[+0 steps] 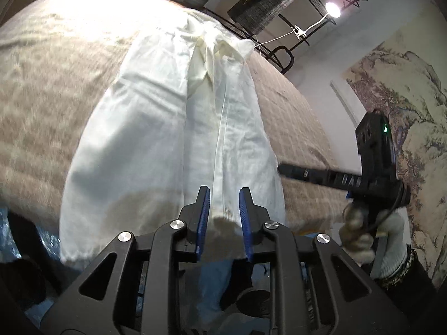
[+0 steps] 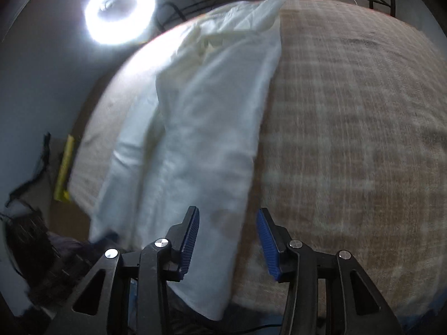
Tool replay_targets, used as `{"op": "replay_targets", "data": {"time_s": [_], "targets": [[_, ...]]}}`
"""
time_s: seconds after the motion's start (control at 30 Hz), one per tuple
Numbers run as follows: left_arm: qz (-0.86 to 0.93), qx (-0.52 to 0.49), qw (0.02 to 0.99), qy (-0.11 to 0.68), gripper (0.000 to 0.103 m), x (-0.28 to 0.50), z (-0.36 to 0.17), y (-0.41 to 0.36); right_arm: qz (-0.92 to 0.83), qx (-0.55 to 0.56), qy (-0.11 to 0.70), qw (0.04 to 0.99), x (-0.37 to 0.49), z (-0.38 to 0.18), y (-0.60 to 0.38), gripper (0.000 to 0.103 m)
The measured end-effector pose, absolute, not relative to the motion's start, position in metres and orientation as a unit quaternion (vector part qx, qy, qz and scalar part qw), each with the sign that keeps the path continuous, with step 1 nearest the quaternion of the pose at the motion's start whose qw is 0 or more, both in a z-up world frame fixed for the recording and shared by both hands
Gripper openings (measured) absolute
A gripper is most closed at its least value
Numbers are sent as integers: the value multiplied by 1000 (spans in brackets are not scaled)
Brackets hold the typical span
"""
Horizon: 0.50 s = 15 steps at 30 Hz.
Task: Fold small clothes
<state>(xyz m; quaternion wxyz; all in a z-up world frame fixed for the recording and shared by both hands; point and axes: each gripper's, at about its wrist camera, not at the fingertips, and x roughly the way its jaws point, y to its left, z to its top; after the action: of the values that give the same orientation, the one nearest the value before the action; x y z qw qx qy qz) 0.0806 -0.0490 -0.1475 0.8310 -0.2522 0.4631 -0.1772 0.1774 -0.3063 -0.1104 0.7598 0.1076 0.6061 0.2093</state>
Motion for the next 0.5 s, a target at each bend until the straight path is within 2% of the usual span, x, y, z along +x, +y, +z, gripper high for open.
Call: {"op": "replay_targets", "data": {"time_s": [0.07,0.13,0.27,0.37,0.5], "targets": [[-177,-238,836,462,19,90,-141,-50,216,103,608,757,174,-114,-304,33],[-176,-227,839,461,19,102,-132,-48,220,86,612,755,170,-117,-296,30],[-175,-217,848,451,19,139,-111,-40,233,10,610,757,157,-120,-269,30],[-175,-185,863,436,19,183,-88,-40,223,33,595,771,158,-101,-272,31],[-192,-164,866,431,34,247,-70,-50,200,102,556,800,152,-71,-282,32]]}}
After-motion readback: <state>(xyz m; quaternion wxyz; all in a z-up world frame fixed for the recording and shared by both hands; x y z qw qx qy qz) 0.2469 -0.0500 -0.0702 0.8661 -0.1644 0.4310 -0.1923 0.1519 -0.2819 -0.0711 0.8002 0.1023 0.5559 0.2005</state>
